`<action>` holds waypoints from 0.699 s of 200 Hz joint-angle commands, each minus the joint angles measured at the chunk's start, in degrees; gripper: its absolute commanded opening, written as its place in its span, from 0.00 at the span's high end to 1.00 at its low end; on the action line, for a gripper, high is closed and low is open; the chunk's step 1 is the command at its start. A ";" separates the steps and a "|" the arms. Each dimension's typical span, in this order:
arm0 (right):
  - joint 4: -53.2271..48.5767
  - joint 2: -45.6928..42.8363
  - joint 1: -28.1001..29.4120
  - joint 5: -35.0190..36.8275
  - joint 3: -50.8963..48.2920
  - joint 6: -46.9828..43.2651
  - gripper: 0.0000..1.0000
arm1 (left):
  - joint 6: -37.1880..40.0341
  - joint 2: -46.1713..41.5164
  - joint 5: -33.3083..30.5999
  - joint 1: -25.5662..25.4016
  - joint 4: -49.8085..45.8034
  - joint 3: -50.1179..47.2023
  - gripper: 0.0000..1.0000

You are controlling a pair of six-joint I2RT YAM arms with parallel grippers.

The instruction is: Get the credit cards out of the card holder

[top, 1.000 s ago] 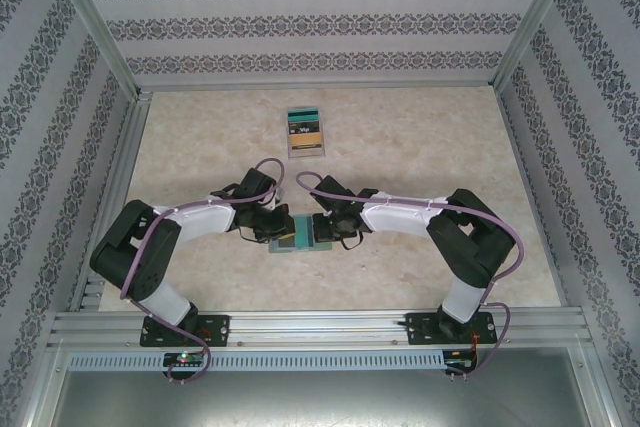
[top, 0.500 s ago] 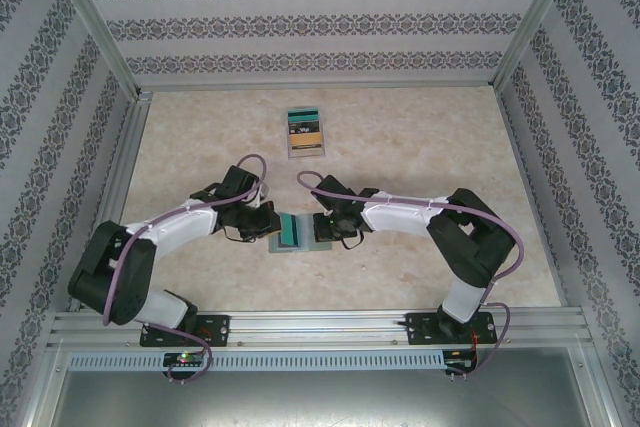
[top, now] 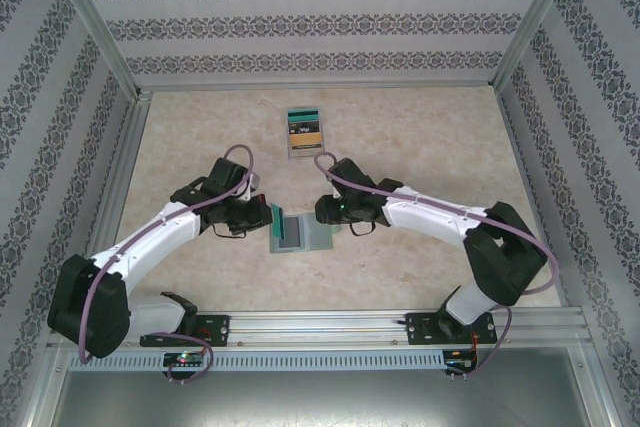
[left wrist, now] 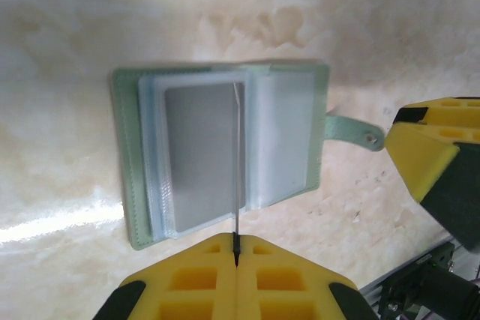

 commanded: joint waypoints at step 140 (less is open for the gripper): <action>-0.98 -23.47 -8.84 6.57 -7.59 0.75 0.02 | 48.81 13.58 -11.84 -1.16 -7.34 31.51 1.00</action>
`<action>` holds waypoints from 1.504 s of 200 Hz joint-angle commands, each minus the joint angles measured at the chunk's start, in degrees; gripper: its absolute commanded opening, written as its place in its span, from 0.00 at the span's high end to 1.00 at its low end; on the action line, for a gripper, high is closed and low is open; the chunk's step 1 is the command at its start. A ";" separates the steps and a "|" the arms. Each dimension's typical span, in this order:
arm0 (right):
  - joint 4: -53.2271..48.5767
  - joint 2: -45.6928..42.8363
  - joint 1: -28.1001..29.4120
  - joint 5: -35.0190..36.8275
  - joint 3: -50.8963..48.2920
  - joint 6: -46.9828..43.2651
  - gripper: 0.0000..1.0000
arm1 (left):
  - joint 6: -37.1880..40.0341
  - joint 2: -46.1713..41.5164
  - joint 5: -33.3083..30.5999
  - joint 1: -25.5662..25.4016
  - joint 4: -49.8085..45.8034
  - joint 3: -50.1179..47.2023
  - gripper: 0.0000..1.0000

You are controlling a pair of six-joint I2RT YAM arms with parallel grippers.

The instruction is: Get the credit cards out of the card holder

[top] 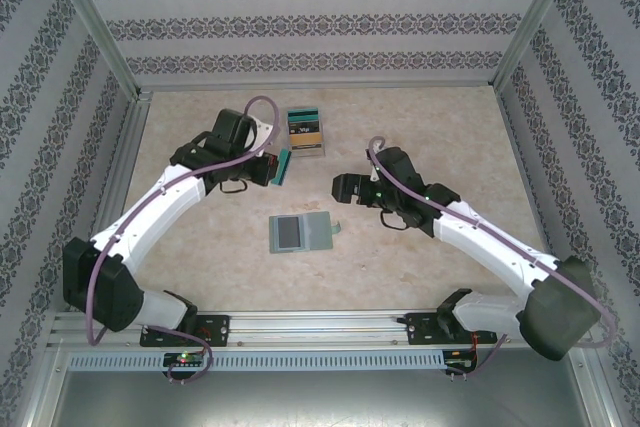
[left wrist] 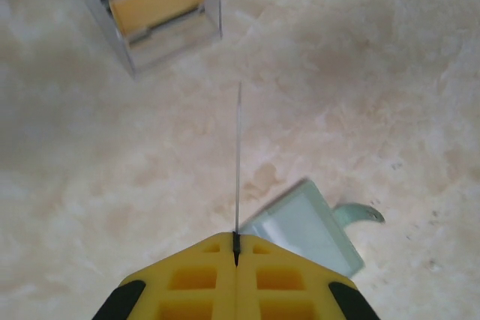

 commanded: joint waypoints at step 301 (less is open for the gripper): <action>-5.90 2.72 -8.79 -4.87 5.24 -3.25 0.02 | 61.06 44.77 -27.51 -3.69 13.25 39.00 1.00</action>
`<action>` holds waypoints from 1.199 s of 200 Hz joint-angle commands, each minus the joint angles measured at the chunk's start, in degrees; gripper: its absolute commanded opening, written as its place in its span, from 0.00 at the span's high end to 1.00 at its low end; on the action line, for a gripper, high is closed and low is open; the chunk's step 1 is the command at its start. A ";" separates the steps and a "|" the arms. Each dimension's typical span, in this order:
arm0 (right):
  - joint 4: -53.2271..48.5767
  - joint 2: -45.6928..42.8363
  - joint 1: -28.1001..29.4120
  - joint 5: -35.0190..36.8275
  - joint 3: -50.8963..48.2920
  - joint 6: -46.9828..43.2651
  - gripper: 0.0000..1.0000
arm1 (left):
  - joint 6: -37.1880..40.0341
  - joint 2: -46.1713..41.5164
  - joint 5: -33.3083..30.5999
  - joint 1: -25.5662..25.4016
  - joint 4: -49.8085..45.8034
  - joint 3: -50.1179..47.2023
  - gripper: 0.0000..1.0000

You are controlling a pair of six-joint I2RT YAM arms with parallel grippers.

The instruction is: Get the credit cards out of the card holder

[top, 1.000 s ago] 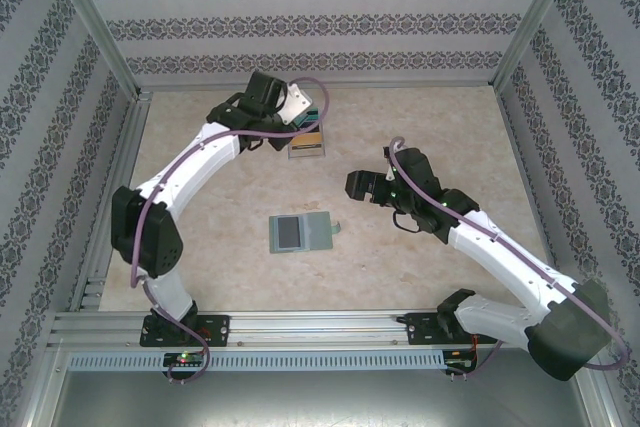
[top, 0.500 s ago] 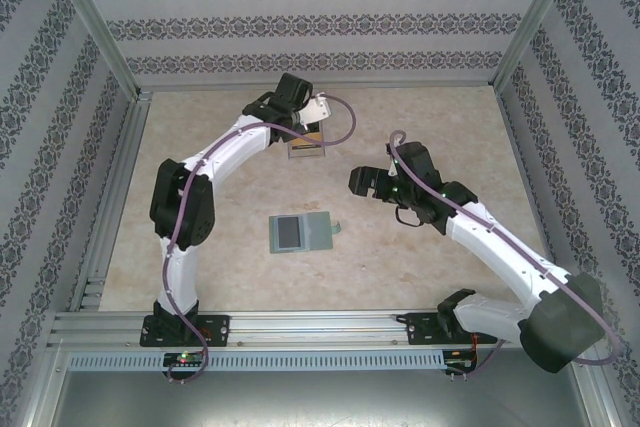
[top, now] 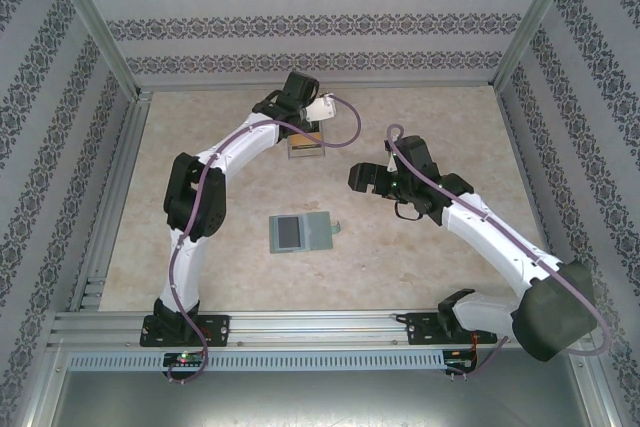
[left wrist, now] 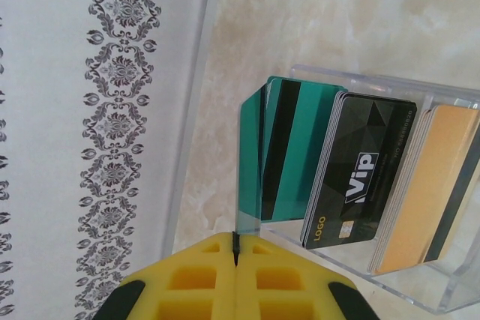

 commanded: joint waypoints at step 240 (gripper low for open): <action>-0.13 2.97 -1.30 -3.01 2.12 -0.36 0.02 | -0.09 7.85 -3.94 0.43 7.10 1.60 0.91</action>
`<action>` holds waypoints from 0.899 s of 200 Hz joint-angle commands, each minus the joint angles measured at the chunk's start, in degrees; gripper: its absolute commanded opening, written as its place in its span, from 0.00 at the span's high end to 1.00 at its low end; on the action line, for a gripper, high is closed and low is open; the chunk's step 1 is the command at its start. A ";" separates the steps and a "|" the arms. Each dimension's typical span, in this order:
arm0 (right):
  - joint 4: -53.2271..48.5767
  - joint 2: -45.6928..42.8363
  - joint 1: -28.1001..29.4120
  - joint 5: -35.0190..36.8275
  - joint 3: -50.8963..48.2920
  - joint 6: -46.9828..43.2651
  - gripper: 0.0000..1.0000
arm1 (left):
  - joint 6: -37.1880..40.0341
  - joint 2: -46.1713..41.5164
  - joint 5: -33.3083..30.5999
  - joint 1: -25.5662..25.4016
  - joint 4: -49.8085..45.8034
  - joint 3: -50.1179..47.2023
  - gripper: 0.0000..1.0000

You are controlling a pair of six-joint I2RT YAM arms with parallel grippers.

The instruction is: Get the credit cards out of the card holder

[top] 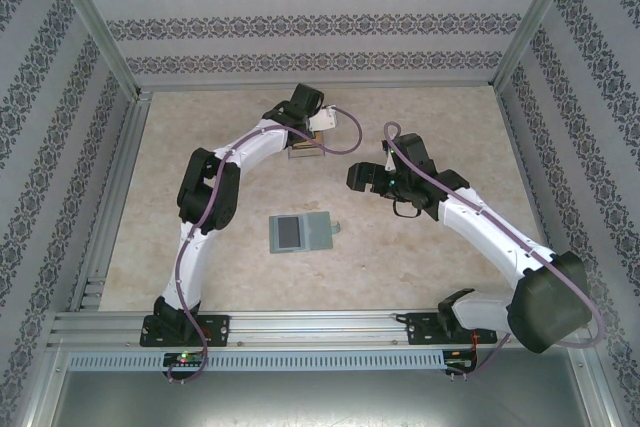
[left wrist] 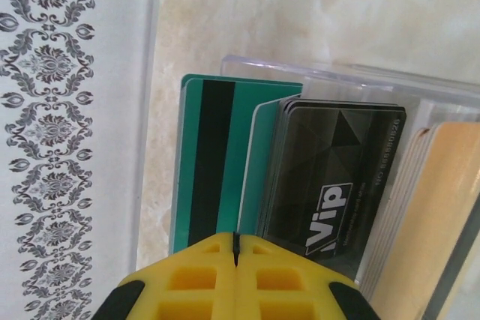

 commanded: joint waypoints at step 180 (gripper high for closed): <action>0.22 0.54 -0.59 -1.87 0.94 0.13 0.02 | -7.83 0.93 2.87 2.06 -2.99 6.63 0.70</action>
